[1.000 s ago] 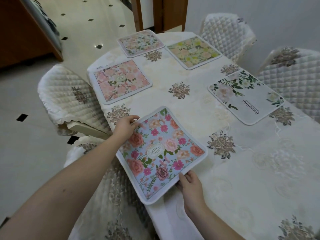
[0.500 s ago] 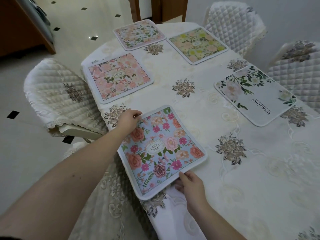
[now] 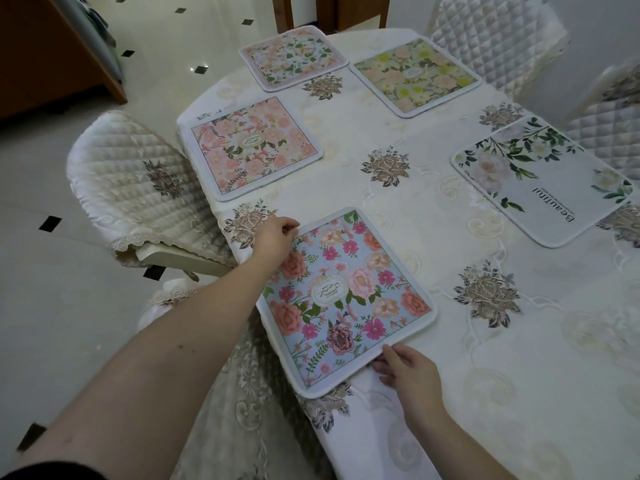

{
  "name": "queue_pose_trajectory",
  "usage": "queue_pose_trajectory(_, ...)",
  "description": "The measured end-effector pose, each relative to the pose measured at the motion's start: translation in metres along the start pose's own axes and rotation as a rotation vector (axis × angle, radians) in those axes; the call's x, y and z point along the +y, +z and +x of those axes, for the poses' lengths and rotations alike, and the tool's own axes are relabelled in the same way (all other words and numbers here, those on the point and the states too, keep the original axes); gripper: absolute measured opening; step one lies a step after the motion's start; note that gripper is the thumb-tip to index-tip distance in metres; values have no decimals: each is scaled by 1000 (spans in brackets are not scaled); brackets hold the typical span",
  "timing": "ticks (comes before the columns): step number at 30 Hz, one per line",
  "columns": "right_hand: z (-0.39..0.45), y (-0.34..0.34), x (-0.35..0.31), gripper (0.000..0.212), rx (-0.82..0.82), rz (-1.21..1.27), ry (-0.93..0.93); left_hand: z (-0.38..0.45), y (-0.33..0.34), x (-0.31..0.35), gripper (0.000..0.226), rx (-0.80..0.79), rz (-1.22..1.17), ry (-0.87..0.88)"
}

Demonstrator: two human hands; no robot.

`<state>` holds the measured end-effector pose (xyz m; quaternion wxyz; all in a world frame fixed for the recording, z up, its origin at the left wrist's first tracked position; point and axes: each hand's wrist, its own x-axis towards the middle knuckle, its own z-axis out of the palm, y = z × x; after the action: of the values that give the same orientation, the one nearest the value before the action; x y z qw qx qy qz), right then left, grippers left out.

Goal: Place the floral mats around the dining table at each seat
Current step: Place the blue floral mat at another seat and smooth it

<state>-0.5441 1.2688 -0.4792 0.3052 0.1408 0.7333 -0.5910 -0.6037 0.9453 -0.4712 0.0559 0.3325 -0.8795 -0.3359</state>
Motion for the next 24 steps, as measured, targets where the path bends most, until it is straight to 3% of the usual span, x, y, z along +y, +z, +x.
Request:
queue_pose_trajectory(9, 3, -2, 1, 15, 27, -49, 16, 0, 6, 4, 24, 21, -18, 17)
queue_pose_trajectory(16, -5, -4, -7, 34, 100, -104, 17, -23, 10, -6, 33, 95, 94, 54)
queue_pose_trajectory(21, -8, -10, -13, 19, 174, -137, -81, -68, 12, -11, 36, 159, 51, 93)
queue_pose_trajectory(24, -4, -12, -20, 21, 156, -212, -211, -93, 15, -17, 38, 156, 67, 117)
